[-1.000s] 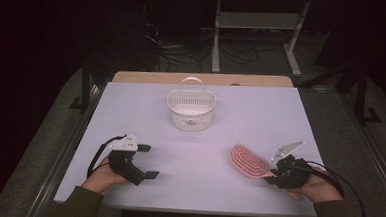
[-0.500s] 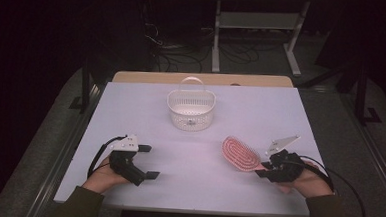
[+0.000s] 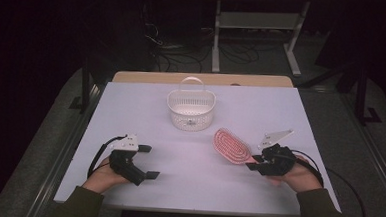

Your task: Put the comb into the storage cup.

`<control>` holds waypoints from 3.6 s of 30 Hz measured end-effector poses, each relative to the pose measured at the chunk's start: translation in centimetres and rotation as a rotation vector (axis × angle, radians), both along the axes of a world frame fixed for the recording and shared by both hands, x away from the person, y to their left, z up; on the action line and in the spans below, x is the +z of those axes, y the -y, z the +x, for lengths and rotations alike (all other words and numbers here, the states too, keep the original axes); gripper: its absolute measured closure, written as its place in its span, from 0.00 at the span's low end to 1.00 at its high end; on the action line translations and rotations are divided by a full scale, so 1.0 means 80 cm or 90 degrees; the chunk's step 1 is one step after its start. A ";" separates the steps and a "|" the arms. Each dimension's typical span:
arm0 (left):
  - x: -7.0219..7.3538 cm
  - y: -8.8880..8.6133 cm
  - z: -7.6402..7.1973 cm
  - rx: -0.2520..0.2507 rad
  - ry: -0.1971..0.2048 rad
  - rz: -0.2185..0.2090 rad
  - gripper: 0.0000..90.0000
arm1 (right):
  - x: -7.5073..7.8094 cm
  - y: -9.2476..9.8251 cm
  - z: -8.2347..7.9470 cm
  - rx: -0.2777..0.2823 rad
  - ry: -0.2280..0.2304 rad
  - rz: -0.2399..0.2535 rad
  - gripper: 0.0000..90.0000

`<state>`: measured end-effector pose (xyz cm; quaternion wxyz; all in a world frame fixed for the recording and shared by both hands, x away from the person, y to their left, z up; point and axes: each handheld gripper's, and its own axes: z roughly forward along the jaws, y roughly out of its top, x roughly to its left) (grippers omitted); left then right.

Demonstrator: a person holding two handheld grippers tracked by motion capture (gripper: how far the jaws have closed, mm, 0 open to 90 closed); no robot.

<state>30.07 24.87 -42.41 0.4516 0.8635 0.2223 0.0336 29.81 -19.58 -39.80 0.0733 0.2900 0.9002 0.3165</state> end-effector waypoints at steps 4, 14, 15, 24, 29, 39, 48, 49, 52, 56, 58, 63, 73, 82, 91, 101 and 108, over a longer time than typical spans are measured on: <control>0.000 0.000 0.001 0.001 0.000 0.002 0.00 | 0.001 -0.004 0.003 0.000 0.007 0.010 0.76; -0.001 0.002 0.000 0.001 0.004 0.002 0.00 | 0.006 -0.008 0.006 -0.004 0.018 0.034 0.76; -0.001 0.002 0.000 0.001 0.004 0.002 0.00 | 0.006 -0.009 0.006 -0.002 0.017 0.036 0.76; 0.000 0.001 -0.001 0.005 0.008 0.002 0.00 | 0.009 -0.023 0.011 0.002 0.029 0.050 0.76; 0.000 0.000 -0.002 0.010 0.009 0.002 0.00 | 0.009 -0.030 0.015 0.007 0.030 0.057 0.76; 0.004 0.001 0.000 0.020 0.013 -0.004 0.00 | 0.011 -0.043 0.023 0.003 0.049 0.076 0.76; 0.015 0.008 0.010 0.025 0.007 -0.039 0.00 | 0.012 -0.051 0.028 0.004 0.055 0.093 0.76; 0.016 0.009 0.011 0.024 0.008 -0.039 0.00 | 0.013 -0.052 0.029 0.005 0.055 0.095 0.76; 0.021 0.014 0.016 0.024 0.006 -0.043 0.00 | 0.015 -0.056 0.031 0.008 0.061 0.100 0.76; 0.028 0.018 0.022 0.025 0.005 -0.053 0.00 | 0.016 -0.061 0.033 0.008 0.063 0.104 0.76; 0.030 0.021 0.025 0.024 0.004 -0.056 0.00 | 0.017 -0.062 0.034 0.011 0.063 0.105 0.76; 0.034 0.030 0.031 0.010 0.008 -0.052 0.00 | 0.018 -0.064 0.037 0.011 0.067 0.109 0.76; 0.046 0.051 0.047 -0.009 0.015 -0.063 0.00 | 0.019 -0.070 0.044 0.014 0.066 0.115 0.76; 0.056 0.072 0.058 -0.023 0.020 -0.073 0.00 | 0.019 -0.068 0.044 0.006 0.074 0.119 0.76; 0.053 0.085 0.063 -0.029 0.013 -0.073 0.00 | 0.016 -0.060 0.044 -0.009 0.084 0.121 0.76; 0.051 0.087 0.058 -0.020 -0.004 -0.078 0.00 | 0.013 -0.061 0.040 -0.014 0.092 0.131 0.76; 0.053 0.088 0.055 -0.016 -0.008 -0.085 0.00 | 0.010 -0.058 0.033 -0.016 0.090 0.133 0.76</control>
